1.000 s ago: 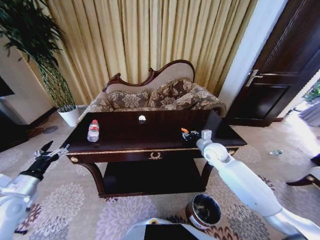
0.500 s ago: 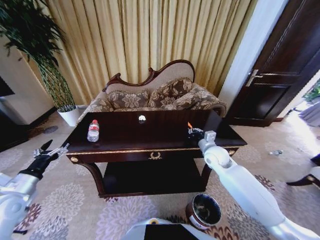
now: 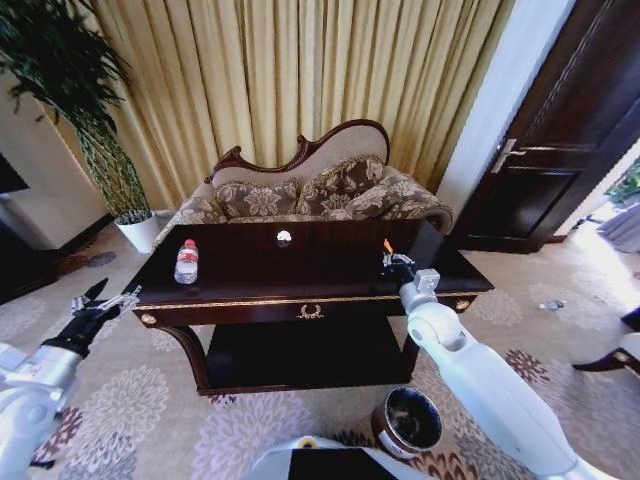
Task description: Move to the front of the table and place the trash on the table into the trash bin.
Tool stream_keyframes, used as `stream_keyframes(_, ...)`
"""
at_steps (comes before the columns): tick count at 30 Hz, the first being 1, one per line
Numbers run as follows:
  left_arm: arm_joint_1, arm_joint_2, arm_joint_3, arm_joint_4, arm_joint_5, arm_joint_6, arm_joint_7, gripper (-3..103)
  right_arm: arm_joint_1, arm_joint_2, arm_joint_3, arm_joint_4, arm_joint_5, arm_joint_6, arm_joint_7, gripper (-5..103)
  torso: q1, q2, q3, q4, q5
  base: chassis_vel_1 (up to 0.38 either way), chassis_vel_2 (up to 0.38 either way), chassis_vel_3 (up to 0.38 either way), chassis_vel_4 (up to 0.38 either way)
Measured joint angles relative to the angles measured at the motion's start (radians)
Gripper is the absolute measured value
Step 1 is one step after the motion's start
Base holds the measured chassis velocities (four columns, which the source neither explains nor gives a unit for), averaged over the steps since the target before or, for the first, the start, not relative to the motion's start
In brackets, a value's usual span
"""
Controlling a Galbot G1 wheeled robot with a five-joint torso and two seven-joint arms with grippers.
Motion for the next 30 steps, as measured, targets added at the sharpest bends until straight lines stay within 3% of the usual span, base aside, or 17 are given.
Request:
stream_keyframes(27, 0.003, -0.003, 0.003, -0.010, 0.010, 0.001, -0.005, 100, -0.033, 0.026, -0.005, -0.035, -0.049, 0.009, -0.034, 3, 0.000, 0.000, 0.000, -0.0003, 0.0002, 0.175, -0.161, -0.176, 0.178)
stream_keyframes(30, 0.007, -0.007, 0.001, -0.011, 0.011, 0.000, -0.004, 100, -0.059, 0.041, 0.000, -0.075, -0.060, -0.027, -0.040, 3, -0.001, 0.001, 0.000, 0.0001, -0.0001, 0.055, -0.080, -0.038, 0.077)
